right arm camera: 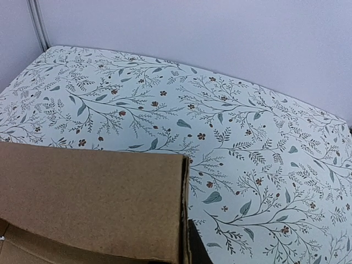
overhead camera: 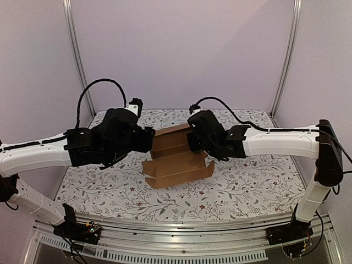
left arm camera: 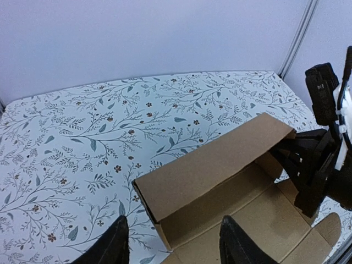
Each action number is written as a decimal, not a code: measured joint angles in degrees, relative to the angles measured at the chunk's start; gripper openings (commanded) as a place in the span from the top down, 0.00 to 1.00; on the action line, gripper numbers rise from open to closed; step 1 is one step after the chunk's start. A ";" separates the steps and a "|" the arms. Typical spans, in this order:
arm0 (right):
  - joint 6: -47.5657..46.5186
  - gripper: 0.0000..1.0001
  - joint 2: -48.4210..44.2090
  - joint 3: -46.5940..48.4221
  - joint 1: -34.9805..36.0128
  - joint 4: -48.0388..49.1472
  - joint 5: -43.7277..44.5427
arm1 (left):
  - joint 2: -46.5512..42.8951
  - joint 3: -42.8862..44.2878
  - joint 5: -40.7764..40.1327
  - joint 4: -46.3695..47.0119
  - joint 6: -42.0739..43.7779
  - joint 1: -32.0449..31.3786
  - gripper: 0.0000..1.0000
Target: Fold the paper box
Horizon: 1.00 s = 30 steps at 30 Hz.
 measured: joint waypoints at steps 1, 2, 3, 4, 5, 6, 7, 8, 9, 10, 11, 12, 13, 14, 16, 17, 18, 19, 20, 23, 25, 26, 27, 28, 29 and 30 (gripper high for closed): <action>-0.83 1.00 -0.35 -1.77 -0.55 2.05 -1.16 | -0.68 -0.42 0.81 -0.04 0.98 0.00 0.44; -1.70 1.00 -0.92 -4.11 -1.16 4.42 -2.71 | -1.22 -0.83 1.33 -0.02 1.70 0.00 0.44; -2.73 1.00 -1.51 -6.51 -1.79 6.84 -4.39 | -1.99 -1.51 2.12 0.00 2.71 0.04 0.44; -3.80 1.00 -2.05 -8.83 -2.43 9.22 -6.27 | -2.93 -2.34 2.89 0.04 3.67 0.17 0.43; -4.61 1.00 -2.51 -10.97 -3.04 11.72 -8.17 | -3.87 -3.17 3.89 0.22 4.63 0.44 0.42; -5.33 1.00 -2.84 -12.61 -3.61 13.84 -10.08 | -4.79 -3.96 5.05 0.59 5.62 0.68 0.42; -6.08 1.00 -3.21 -14.47 -4.28 16.41 -12.37 | -5.46 -4.52 5.95 0.90 6.56 0.87 0.42; -6.78 1.00 -3.50 -16.15 -5.01 18.97 -14.93 | -6.23 -5.20 7.48 1.57 7.82 1.27 0.41; -7.41 1.00 -3.63 -17.31 -5.51 20.76 -16.72 | -6.86 -5.77 8.79 2.19 9.05 1.70 0.41; -8.20 1.00 -3.67 -18.58 -6.05 23.39 -19.43 | -7.32 -6.10 10.08 2.64 10.21 2.12 0.41; -9.14 1.00 -3.67 -19.61 -6.56 25.62 -22.34 | -7.48 -6.25 11.13 3.06 11.13 2.43 0.41; -10.12 1.00 -3.67 -20.33 -6.93 27.30 -24.85 | -7.52 -6.25 12.24 3.43 12.00 2.73 0.41; -10.84 1.00 -3.67 -20.63 -7.17 28.39 -27.02 | -7.50 -6.25 12.96 3.82 12.76 2.97 0.41; -11.67 1.00 -3.61 -20.76 -7.32 29.75 -29.55 | -7.50 -6.25 14.05 4.20 13.49 3.30 0.41; -13.09 1.00 -3.28 -20.74 -7.41 32.85 -34.29 | -7.23 -6.25 15.76 4.92 14.62 4.00 0.41; -13.49 1.00 -3.02 -20.74 -7.41 34.05 -35.82 | -6.93 -6.25 16.33 5.14 14.93 4.28 0.41; -14.01 1.00 -2.51 -20.74 -7.41 35.76 -38.62 | -6.51 -6.25 17.09 5.55 15.28 4.63 0.42; -14.43 1.00 -1.86 -20.74 -7.41 37.03 -40.13 | -5.99 -6.25 17.66 5.99 15.45 4.90 0.42; -14.73 1.00 -1.07 -20.74 -7.41 38.16 -42.10 | -5.27 -6.25 18.45 6.38 15.63 5.16 0.43; -15.41 1.00 1.36 -20.74 -7.41 40.61 -45.88 | -2.62 -6.25 20.20 7.74 15.91 5.51 0.45; -15.85 1.00 3.26 -20.76 -7.41 41.97 -48.02 | -0.44 -6.25 21.40 8.57 15.93 5.73 0.46; -16.00 1.00 4.13 -20.76 -7.41 42.60 -48.89 | 0.55 -6.25 21.77 8.96 15.93 5.84 0.46; -16.09 1.00 4.92 -20.79 -7.41 43.28 -49.62 | 1.29 -6.25 22.21 9.29 15.91 5.95 0.46; -16.20 1.00 5.53 -20.81 -7.41 43.80 -50.12 | 2.19 -6.25 22.71 9.81 15.93 6.08 0.46; -16.28 1.00 6.19 -20.87 -7.41 44.46 -50.62 | 2.95 -6.25 23.08 10.40 15.93 6.16 0.47; -16.41 1.00 6.73 -20.94 -7.41 45.03 -50.93 | 3.67 -6.36 23.41 11.26 15.91 6.27 0.47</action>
